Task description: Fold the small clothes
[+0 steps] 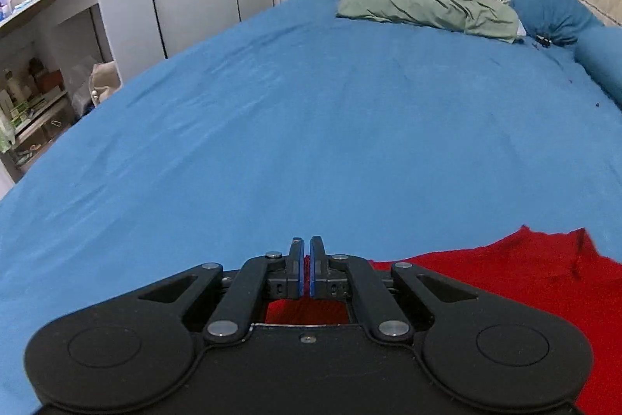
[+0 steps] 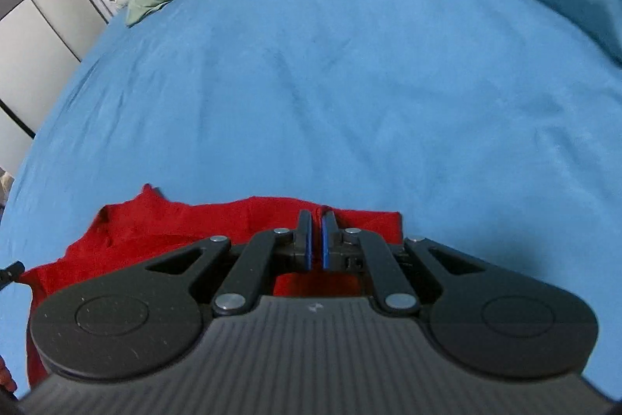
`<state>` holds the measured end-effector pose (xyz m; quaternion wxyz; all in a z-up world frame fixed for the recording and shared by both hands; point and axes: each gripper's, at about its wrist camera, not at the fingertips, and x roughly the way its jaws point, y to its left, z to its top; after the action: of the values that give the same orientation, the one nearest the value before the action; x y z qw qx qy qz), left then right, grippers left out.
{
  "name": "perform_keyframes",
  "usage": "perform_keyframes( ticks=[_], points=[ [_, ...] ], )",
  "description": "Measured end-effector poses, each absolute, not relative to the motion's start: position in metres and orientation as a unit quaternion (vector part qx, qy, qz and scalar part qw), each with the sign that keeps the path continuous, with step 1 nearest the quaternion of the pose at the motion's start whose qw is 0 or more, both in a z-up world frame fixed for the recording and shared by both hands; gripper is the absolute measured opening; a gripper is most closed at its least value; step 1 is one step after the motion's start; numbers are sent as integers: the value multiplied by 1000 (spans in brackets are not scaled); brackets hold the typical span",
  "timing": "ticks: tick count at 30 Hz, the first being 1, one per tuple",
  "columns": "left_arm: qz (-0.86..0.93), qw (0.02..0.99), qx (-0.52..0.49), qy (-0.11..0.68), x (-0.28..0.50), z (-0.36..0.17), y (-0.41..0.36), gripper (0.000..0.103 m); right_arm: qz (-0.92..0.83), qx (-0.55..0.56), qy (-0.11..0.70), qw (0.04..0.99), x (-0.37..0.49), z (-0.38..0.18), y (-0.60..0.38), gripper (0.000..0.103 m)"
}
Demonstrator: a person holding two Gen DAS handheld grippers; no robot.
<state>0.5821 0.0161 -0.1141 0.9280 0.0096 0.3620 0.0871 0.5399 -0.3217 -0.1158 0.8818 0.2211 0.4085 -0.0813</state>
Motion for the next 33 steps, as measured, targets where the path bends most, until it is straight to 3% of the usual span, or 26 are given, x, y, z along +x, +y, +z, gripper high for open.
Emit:
perform_keyframes(
  ticks=[5, 6, 7, 8, 9, 10, 16, 22, 26, 33],
  points=[
    [87, 927, 20, 365, 589, -115, 19, 3, -66, 192, 405, 891, 543, -118, -316, 21],
    [89, 926, 22, 365, 591, -114, 19, 7, -62, 185, 404, 894, 540, -115, -312, 21],
    [91, 926, 23, 365, 594, -114, 20, 15, -62, 176, 400, 897, 541, -113, -313, 28],
    [91, 925, 19, 368, 595, -111, 21, 24, -65, 167, 391, 903, 536, -107, -310, 49],
    [88, 925, 12, 370, 596, -108, 22, 52, -62, 161, 382, 908, 532, -100, -309, 61],
    [84, 926, 7, 369, 595, -103, 25, 71, -57, 155, 370, 914, 530, -93, -308, 80],
    [33, 924, 6, 380, 557, -80, 19, 73, 16, 103, 349, 931, 496, -65, -278, 91],
    [-56, 901, 54, 426, 529, -120, -23, 74, 24, 99, 399, 911, 505, -105, -251, 91],
    [-60, 894, 65, 438, 521, -147, -29, 75, -52, 136, 410, 900, 514, -130, -267, 85],
    [-52, 903, 61, 422, 516, -136, -22, 80, -49, 104, 407, 906, 513, -118, -272, 83]
  ],
)
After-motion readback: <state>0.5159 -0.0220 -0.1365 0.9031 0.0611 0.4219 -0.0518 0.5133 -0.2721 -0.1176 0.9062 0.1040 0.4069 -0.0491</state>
